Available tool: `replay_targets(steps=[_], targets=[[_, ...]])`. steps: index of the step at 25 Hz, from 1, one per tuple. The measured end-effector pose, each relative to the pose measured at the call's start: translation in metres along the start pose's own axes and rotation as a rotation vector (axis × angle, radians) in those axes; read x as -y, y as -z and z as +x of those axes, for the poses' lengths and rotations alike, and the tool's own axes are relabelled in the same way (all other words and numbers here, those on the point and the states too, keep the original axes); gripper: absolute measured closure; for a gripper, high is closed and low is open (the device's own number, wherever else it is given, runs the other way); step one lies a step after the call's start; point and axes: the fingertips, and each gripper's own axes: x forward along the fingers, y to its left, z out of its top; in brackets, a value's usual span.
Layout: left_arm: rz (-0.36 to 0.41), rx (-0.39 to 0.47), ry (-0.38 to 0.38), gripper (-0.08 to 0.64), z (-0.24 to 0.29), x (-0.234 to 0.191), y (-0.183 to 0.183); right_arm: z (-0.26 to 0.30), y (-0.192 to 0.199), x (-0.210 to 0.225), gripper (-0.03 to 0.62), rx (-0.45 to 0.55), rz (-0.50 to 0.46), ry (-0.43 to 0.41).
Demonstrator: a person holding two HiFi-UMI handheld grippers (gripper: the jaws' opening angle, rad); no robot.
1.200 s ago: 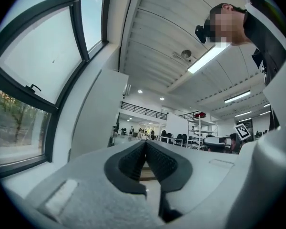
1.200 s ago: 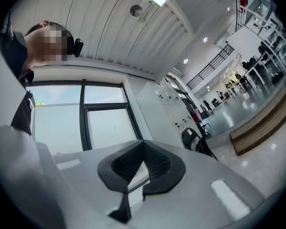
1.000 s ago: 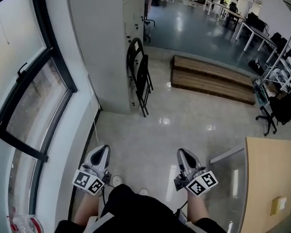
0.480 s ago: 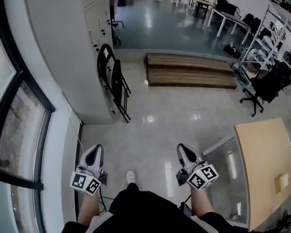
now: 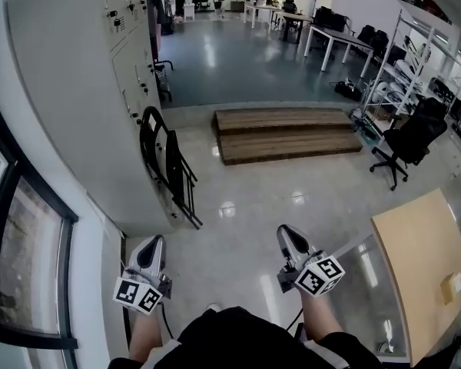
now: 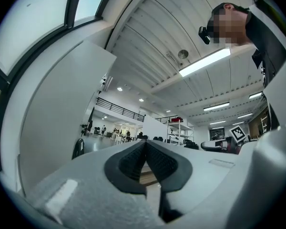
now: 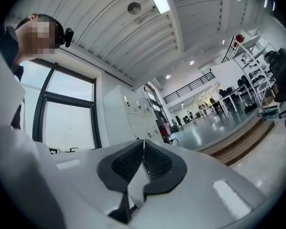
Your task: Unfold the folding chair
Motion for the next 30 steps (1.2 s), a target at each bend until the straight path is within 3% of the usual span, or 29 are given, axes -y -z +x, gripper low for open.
replay_targets(steps=[12, 19, 30], targets=[[-0.068, -0.076, 0.049, 0.557, 0.051, -0.059, 0.038, 0.065, 0.041, 0.027, 0.58, -0.096, 0.031, 0.049], [-0.066, -0.077, 0.02, 0.557, 0.105, -0.086, 0.051, 0.127, 0.036, 0.069, 0.58, -0.107, 0.033, 0.031], [-0.032, -0.027, -0.081, 0.558, 0.244, -0.144, 0.049, 0.26, 0.008, 0.174, 0.572, -0.115, 0.015, -0.059]])
